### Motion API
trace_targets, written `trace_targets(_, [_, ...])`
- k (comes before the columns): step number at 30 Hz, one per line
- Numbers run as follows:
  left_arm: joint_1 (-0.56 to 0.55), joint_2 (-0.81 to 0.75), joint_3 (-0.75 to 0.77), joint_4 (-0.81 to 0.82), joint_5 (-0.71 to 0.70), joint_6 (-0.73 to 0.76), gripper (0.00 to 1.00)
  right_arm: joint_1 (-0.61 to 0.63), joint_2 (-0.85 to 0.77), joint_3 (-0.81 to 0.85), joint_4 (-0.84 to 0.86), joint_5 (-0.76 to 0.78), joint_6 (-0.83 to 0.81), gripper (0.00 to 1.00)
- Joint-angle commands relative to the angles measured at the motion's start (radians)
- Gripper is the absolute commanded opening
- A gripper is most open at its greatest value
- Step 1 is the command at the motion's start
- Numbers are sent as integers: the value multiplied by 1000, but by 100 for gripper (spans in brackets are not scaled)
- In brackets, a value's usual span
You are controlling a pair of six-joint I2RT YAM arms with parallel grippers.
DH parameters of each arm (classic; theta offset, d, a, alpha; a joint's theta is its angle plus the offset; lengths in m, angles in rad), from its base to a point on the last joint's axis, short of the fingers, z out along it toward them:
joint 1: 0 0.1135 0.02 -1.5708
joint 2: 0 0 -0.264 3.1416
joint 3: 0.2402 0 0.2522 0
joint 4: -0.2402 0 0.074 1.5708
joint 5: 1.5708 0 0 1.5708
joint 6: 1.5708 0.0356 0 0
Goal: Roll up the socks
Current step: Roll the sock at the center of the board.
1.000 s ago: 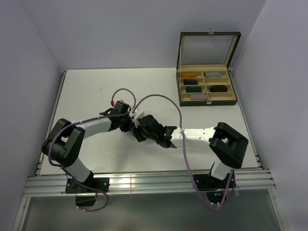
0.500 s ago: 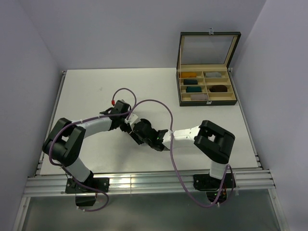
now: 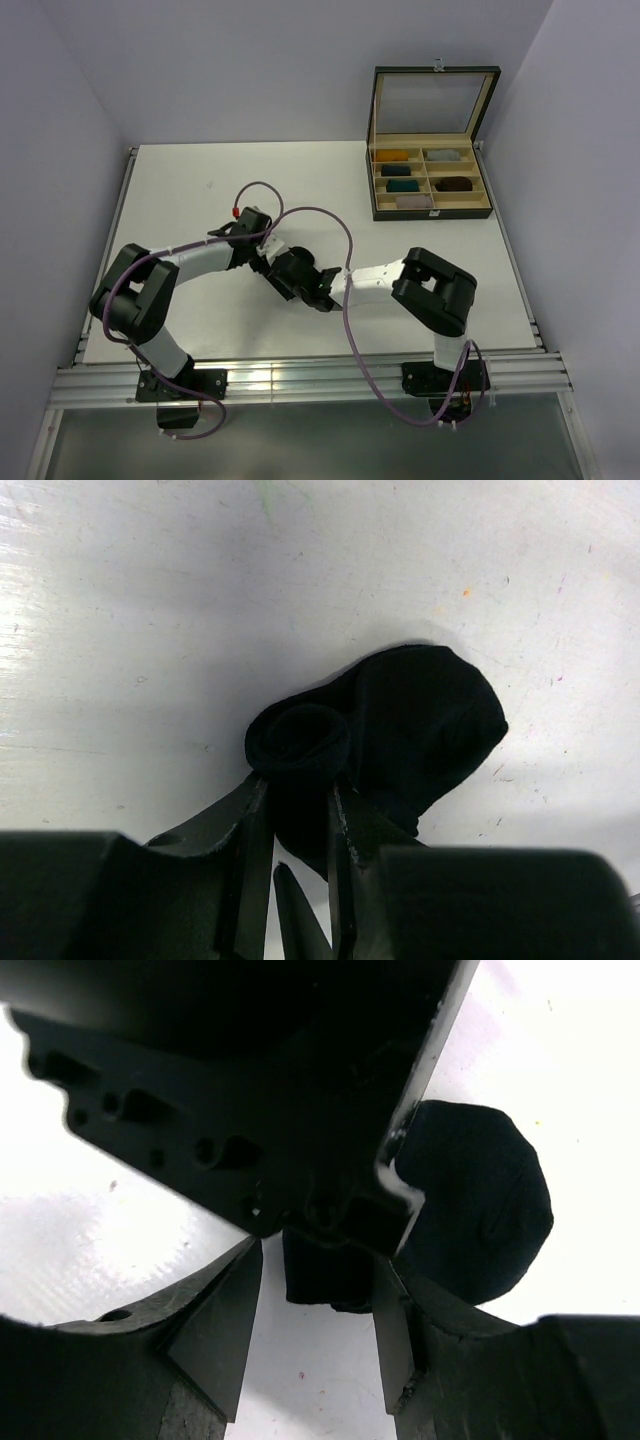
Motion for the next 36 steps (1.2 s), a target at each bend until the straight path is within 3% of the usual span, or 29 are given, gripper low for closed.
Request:
trace_targets(1, [-6, 35, 6, -99, 3, 44, 0, 1, 69, 26, -93, 7, 52, 54])
trace_targets(3, [-6, 37, 9, -99, 4, 44, 0, 1, 89, 39, -114, 24, 71, 54])
trace_targets(6, [-6, 38, 15, -110, 0, 41, 0, -1, 122, 58, -160, 38, 86, 44])
trace_targets(10, [-4, 31, 19, -114, -8, 34, 0, -22, 122, 53, -165, -7, 103, 14])
trace_targets(13, [-3, -3, 12, -91, -14, 24, 2, -62, 88, 33, -165, -111, 130, 0])
trace_targets(16, [7, -27, -1, -68, -14, 8, 14, -105, 56, 18, -165, -287, 155, 0])
trace_targets(19, [19, -67, -16, -44, -26, -5, 36, -181, 45, 21, -183, -500, 192, 0])
trace_targets(20, [25, -90, -24, -38, -28, -7, 53, -220, 43, 21, -183, -548, 213, 0])
trace_targets(23, [43, -144, -56, -16, -33, -22, 71, -287, 65, 38, -180, -735, 259, 0])
trace_targets(26, [69, -202, -102, 20, -33, -45, 76, -326, 105, 43, -173, -915, 310, 0])
trace_targets(29, [80, -239, -145, 68, -22, -61, 76, -385, 152, 30, -61, -1095, 400, 0])
trace_targets(36, [80, -268, -240, 192, 42, -101, 76, -481, 235, -6, 156, -1283, 578, 0])
